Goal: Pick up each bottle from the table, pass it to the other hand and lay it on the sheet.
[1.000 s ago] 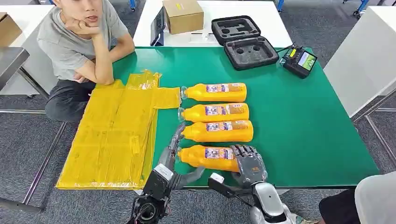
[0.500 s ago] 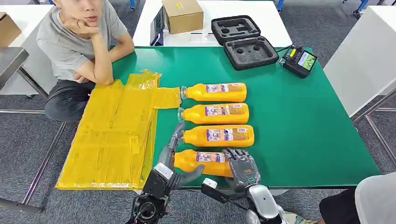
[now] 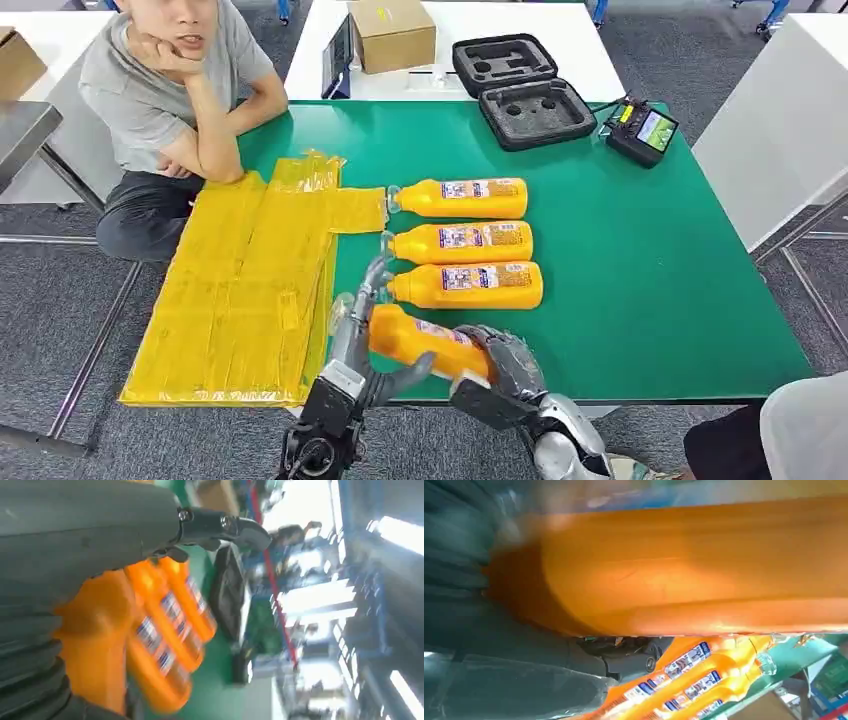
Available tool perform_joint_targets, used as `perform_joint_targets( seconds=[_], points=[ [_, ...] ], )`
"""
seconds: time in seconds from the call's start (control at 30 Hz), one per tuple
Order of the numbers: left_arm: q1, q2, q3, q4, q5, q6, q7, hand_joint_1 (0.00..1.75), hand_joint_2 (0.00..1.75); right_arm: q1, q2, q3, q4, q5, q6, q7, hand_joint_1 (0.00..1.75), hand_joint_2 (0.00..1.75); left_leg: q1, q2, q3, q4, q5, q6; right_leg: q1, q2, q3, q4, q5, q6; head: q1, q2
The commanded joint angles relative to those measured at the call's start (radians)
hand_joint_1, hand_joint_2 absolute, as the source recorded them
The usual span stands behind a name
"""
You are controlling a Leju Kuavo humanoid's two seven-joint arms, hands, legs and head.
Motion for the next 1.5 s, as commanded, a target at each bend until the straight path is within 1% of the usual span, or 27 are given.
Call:
perform_joint_targets(
  seconds=[0.03, 0.17, 0.2, 0.23, 0.3, 0.37, 0.4, 0.43, 0.5, 0.63, 0.67, 0.7, 0.73, 0.87, 0.9, 0.93, 0.97, 1.0, 1.03, 1.07, 1.1, 1.13, 1.17, 1.27, 1.33, 1.4, 1.5],
  points=[
    [0.036, 0.048, 0.022, -0.281, -0.083, 0.196, 0.011, 0.0, 1.75, -0.072, 0.015, -0.083, 0.186, -0.058, -0.012, -0.022, 1.75, 1.75, 0.002, 0.002, 0.004, 0.0, -0.002, -0.003, 0.002, 0.003, 0.003, -0.001, -0.001, -0.002, 0.001, 0.0],
    [0.056, 0.011, 0.077, -0.32, -0.143, 0.196, 0.011, 0.0, 1.75, -0.091, 0.016, -0.112, 0.208, -0.101, -0.019, -0.045, 1.75, 1.75, 0.001, 0.001, 0.003, 0.0, -0.001, -0.002, 0.001, 0.002, 0.003, -0.001, -0.001, -0.002, 0.001, 0.0],
    [0.056, 0.011, 0.077, -0.32, -0.143, 0.196, 0.011, 0.0, 1.75, -0.091, 0.016, -0.112, 0.208, -0.101, -0.019, -0.045, 1.75, 1.75, 0.001, 0.001, 0.002, 0.0, -0.001, -0.001, 0.001, 0.002, 0.002, -0.001, 0.0, -0.001, 0.0, 0.0],
    [0.056, 0.011, 0.077, -0.32, -0.143, 0.196, 0.011, 0.0, 1.75, -0.091, 0.016, -0.112, 0.208, -0.101, -0.019, -0.045, 1.75, 1.75, 0.002, 0.002, 0.005, 0.0, -0.002, -0.002, 0.002, 0.004, 0.005, -0.001, -0.001, -0.002, 0.0, 0.0],
    [0.057, -0.004, 0.102, -0.324, -0.134, 0.196, 0.011, 0.0, 1.75, -0.09, 0.018, -0.124, 0.196, -0.117, -0.022, -0.055, 1.75, 1.75, 0.001, 0.001, 0.004, -0.001, -0.001, -0.002, 0.001, 0.002, 0.004, -0.001, -0.001, -0.001, 0.001, 0.0],
    [0.067, -0.03, 0.143, -0.358, -0.173, 0.196, 0.011, 0.0, 1.75, -0.088, 0.019, -0.13, 0.188, -0.123, -0.025, -0.056, 1.75, 1.75, 0.001, 0.0, 0.004, 0.0, -0.001, -0.002, 0.001, 0.001, 0.004, -0.001, -0.001, -0.002, 0.0, 0.0],
    [0.076, -0.055, 0.182, -0.432, -0.205, 0.196, 0.011, 0.0, 1.75, -0.088, 0.02, -0.138, 0.186, -0.128, -0.023, -0.053, 1.75, 1.75, 0.001, 0.001, 0.002, 0.0, -0.001, -0.001, 0.001, 0.001, 0.002, 0.0, -0.001, -0.001, 0.0, 0.0],
    [0.077, -0.059, 0.185, -0.451, -0.206, 0.196, 0.011, 0.0, 1.75, -0.09, 0.019, -0.142, 0.192, -0.13, -0.021, -0.052, 1.75, 1.75, 0.002, 0.001, 0.003, 0.001, -0.002, -0.002, 0.001, 0.002, 0.003, 0.0, -0.001, -0.002, 0.0, 0.0],
    [0.076, -0.071, 0.198, -0.511, -0.245, 0.196, 0.011, 0.0, 1.75, -0.103, 0.019, -0.152, 0.223, -0.134, -0.021, -0.049, 1.75, 1.75, 0.001, 0.001, 0.001, 0.001, -0.001, -0.001, 0.001, 0.002, 0.001, 0.0, -0.001, -0.001, 0.0, 0.0],
    [0.078, -0.062, 0.18, -0.484, -0.228, 0.196, 0.011, 0.0, 1.75, -0.108, 0.02, -0.158, 0.256, -0.141, -0.046, -0.055, 1.75, 1.75, 0.002, 0.001, 0.004, 0.0, -0.002, -0.002, 0.001, 0.002, 0.004, -0.001, -0.001, -0.002, 0.0, 0.0],
    [0.063, -0.082, 0.175, -0.447, -0.229, 0.196, 0.011, 0.0, 1.75, -0.099, 0.022, -0.16, 0.254, -0.147, -0.053, -0.061, 1.75, 1.75, 0.001, 0.0, 0.003, -0.001, -0.001, -0.002, 0.001, 0.001, 0.004, -0.001, -0.001, -0.002, 0.0, 0.0],
    [0.075, -0.051, 0.162, -0.444, -0.187, 0.196, 0.011, 0.0, 1.75, -0.094, 0.027, -0.17, 0.246, -0.148, -0.051, -0.065, 1.75, 1.75, 0.001, 0.0, 0.002, -0.001, 0.0, -0.001, 0.001, 0.001, 0.002, -0.001, 0.0, -0.001, 0.0, 0.0],
    [0.072, -0.041, 0.144, -0.413, -0.156, 0.196, 0.011, 0.0, 1.75, -0.088, 0.031, -0.176, 0.236, -0.149, -0.054, -0.07, 1.75, 1.75, 0.002, -0.001, 0.004, -0.001, -0.001, -0.002, 0.001, 0.0, 0.005, -0.001, -0.001, -0.002, 0.0, 0.0],
    [0.064, -0.028, 0.121, -0.37, -0.106, 0.196, 0.011, 0.0, 1.75, -0.079, 0.034, -0.18, 0.22, -0.149, -0.055, -0.072, 1.75, 1.75, 0.001, -0.002, 0.005, -0.002, -0.001, -0.002, 0.001, 0.0, 0.005, -0.002, -0.001, -0.002, 0.0, 0.0],
    [0.116, -0.034, 0.089, -0.45, -0.156, 0.167, 0.113, 0.0, 1.75, -0.066, 0.037, -0.184, 0.196, -0.151, -0.057, -0.073, 1.75, 1.75, 0.001, -0.002, 0.003, -0.001, 0.0, -0.001, 0.001, -0.001, 0.004, -0.002, -0.001, -0.001, 0.0, 0.0],
    [0.116, -0.034, 0.089, -0.45, -0.156, 0.167, 0.113, 0.0, 1.75, -0.066, 0.037, -0.184, 0.196, -0.151, -0.057, -0.073, 1.75, 1.75, 0.002, -0.002, 0.006, -0.001, -0.001, -0.002, 0.001, 0.0, 0.006, -0.002, -0.002, -0.002, 0.0, 0.0],
    [0.062, -0.015, 0.087, -0.324, -0.034, 0.178, 0.011, 0.0, 1.75, -0.056, 0.042, -0.19, 0.171, -0.153, -0.058, -0.075, 1.75, 1.75, 0.001, -0.001, 0.004, -0.001, -0.002, -0.002, 0.001, 0.0, 0.005, -0.001, -0.002, -0.002, 0.0, 0.0],
    [0.033, 0.011, 0.053, -0.238, 0.017, 0.196, 0.011, 0.0, 1.75, -0.038, 0.049, -0.196, 0.129, -0.15, -0.062, -0.081, 1.75, 1.75, 0.001, -0.003, 0.004, -0.002, 0.0, -0.002, 0.001, -0.002, 0.005, -0.002, -0.001, -0.002, 0.0, 0.0],
    [0.023, 0.006, 0.057, -0.182, 0.027, 0.162, 0.011, 0.0, 1.75, -0.022, 0.055, -0.201, 0.09, -0.156, -0.059, -0.08, 1.75, 1.75, 0.0, -0.002, 0.003, -0.002, 0.0, -0.001, 0.0, -0.002, 0.004, -0.001, -0.001, -0.001, 0.0, 0.0],
    [0.023, -0.009, 0.074, -0.16, 0.015, 0.138, 0.011, 0.0, 1.75, -0.016, 0.058, -0.203, 0.072, -0.155, -0.06, -0.081, 1.75, 1.75, 0.0, -0.005, 0.006, -0.003, 0.0, -0.002, 0.0, -0.004, 0.006, -0.002, -0.002, -0.002, 0.0, 0.0],
    [0.015, -0.003, 0.061, -0.118, 0.04, 0.128, 0.011, 0.0, 1.75, -0.005, 0.063, -0.204, 0.044, -0.156, -0.061, -0.08, 1.75, 1.75, 0.0, -0.005, 0.005, -0.002, 0.0, -0.002, 0.0, -0.004, 0.006, -0.002, -0.002, -0.002, 0.0, 0.0],
    [-0.01, -0.001, 0.043, -0.036, 0.112, 0.096, 0.011, 0.0, 1.75, 0.026, 0.075, -0.204, -0.028, -0.16, -0.061, -0.081, 1.75, 1.75, 0.0, -0.004, 0.004, -0.002, 0.0, -0.001, 0.0, -0.003, 0.004, -0.002, -0.001, -0.001, 0.0, 0.0],
    [-0.009, -0.004, 0.049, -0.002, 0.127, 0.062, 0.011, 0.0, 1.75, 0.036, 0.08, -0.203, -0.052, -0.162, -0.06, -0.084, 1.75, 1.75, 0.0, -0.006, 0.005, -0.002, 0.0, -0.002, 0.0, -0.004, 0.006, -0.002, -0.002, -0.002, 0.001, 0.0],
    [-0.041, -0.028, 0.073, 0.186, 0.211, -0.078, 0.011, 0.0, 1.75, 0.096, 0.093, -0.184, -0.17, -0.174, -0.063, -0.095, 1.75, 1.75, -0.001, -0.003, 0.002, -0.002, 0.0, -0.001, -0.001, -0.002, 0.002, -0.001, -0.001, -0.001, 0.0, 0.0],
    [-0.053, -0.035, 0.081, 0.238, 0.224, -0.103, 0.011, 0.0, 1.75, 0.125, 0.099, -0.173, -0.211, -0.175, -0.067, -0.095, 1.75, 1.75, 0.001, -0.006, 0.007, -0.003, -0.001, -0.003, 0.0, -0.004, 0.007, -0.002, -0.003, -0.002, 0.0, 0.0],
    [-0.057, -0.036, 0.082, 0.251, 0.231, -0.11, 0.011, 0.0, 1.75, 0.128, 0.099, -0.171, -0.213, -0.175, -0.067, -0.095, 1.75, 1.75, 0.0, -0.003, 0.002, -0.001, 0.0, -0.001, 0.0, -0.002, 0.002, -0.001, -0.001, -0.001, 0.0, 0.0],
    [-0.058, -0.035, 0.083, 0.252, 0.231, -0.111, 0.011, 0.0, 1.75, 0.131, 0.101, -0.17, -0.211, -0.175, -0.067, -0.095, 1.75, 1.75, 0.001, -0.003, 0.003, -0.001, -0.002, -0.002, 0.0, -0.001, 0.003, -0.001, -0.002, -0.002, 0.0, 0.0]
  ],
)
